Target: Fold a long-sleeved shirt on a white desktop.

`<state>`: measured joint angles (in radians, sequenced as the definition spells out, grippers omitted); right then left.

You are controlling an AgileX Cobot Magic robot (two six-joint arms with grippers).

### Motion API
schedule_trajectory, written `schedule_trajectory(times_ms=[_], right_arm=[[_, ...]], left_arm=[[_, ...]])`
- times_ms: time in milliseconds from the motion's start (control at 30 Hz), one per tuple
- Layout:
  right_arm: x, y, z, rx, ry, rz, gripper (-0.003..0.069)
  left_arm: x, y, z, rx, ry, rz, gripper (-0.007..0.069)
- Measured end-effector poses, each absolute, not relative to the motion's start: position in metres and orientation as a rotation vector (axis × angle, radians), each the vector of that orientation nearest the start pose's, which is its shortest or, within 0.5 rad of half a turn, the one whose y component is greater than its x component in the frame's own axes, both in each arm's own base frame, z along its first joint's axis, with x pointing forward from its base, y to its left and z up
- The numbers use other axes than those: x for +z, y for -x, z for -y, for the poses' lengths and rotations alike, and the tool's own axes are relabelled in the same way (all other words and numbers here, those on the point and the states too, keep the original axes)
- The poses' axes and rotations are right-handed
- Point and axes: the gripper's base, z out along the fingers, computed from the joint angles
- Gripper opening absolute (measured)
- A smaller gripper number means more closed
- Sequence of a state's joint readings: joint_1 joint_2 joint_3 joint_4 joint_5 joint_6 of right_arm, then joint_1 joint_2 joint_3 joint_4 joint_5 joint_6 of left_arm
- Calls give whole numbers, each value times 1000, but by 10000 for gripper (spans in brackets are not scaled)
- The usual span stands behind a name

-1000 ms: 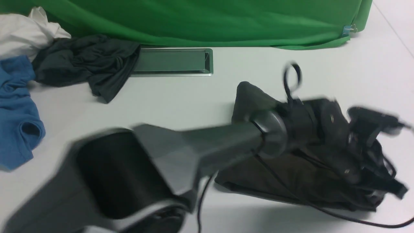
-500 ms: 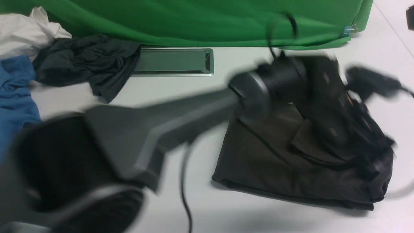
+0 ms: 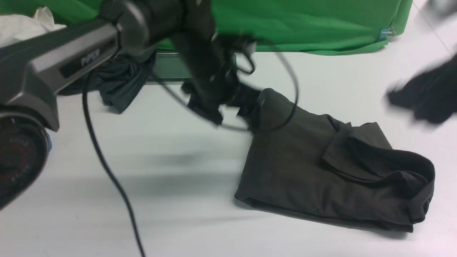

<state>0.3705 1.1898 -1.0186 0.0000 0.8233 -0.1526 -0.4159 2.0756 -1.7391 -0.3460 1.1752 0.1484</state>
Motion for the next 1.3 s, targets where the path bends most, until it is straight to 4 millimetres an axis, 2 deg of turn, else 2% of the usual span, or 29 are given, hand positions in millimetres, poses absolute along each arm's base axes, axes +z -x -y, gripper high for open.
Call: schedule_trajectory(times_ms=[33, 100, 233, 367, 500, 567, 667, 733, 767, 800, 833, 900, 967, 1000, 1033, 1100, 1133, 1200, 1233, 1300], right_arm=[[309, -231, -90, 81, 670, -2467, 456], [296, -240, -93, 74, 688, -2511, 456], [258, -271, -109, 70, 719, -2561, 456], [230, -288, -121, 75, 745, -2566, 456], [190, -307, -133, 87, 733, -2590, 458], [185, -309, -134, 88, 727, -2595, 457], [168, -314, -136, 79, 738, -2619, 440], [166, -314, -136, 79, 738, -2620, 414], [166, -315, -137, 80, 736, -2614, 347], [166, -315, -137, 80, 736, -2614, 325], [167, -315, -137, 80, 735, -2611, 244], [171, -314, -135, 60, 758, -2601, 127], [178, -312, -132, 25, 792, -2581, 55], [178, -312, -132, 21, 798, -2581, 52], [185, -313, -125, -19, 817, -2562, 35], [190, -315, -116, -63, 823, -2552, 31], [195, -319, -99, -116, 801, -2552, 31], [197, -321, -88, -148, 781, -2559, 29], [200, -325, -71, -182, 733, -2570, 29], [202, -328, -51, -217, 690, -2581, 29]], left_arm=[[212, -379, 202, -575, -683, -2941, 692], [202, -375, 205, -640, -668, -2934, 692], [184, -370, 211, -766, -604, -2878, 692], [182, -373, 211, -752, -594, -2846, 694], [181, -375, 211, -734, -600, -2823, 692], [181, -375, 211, -731, -601, -2821, 686], [181, -376, 210, -728, -605, -2815, 638], [181, -376, 210, -728, -605, -2815, 610], [181, -376, 209, -726, -604, -2816, 572], [181, -376, 209, -726, -604, -2816, 560], [181, -376, 209, -725, -605, -2816, 500], [181, -376, 209, -723, -606, -2815, 440], [181, -376, 209, -719, -609, -2817, 359], [181, -376, 209, -719, -608, -2817, 342], [180, -376, 209, -711, -613, -2819, 272], [177, -376, 208, -702, -619, -2825, 211], [173, -376, 208, -694, -622, -2837, 145], [171, -375, 207, -693, -622, -2845, 107], [165, -373, 206, -687, -619, -2867, 50], [162, -372, 205, -677, -627, -2880, 22]])
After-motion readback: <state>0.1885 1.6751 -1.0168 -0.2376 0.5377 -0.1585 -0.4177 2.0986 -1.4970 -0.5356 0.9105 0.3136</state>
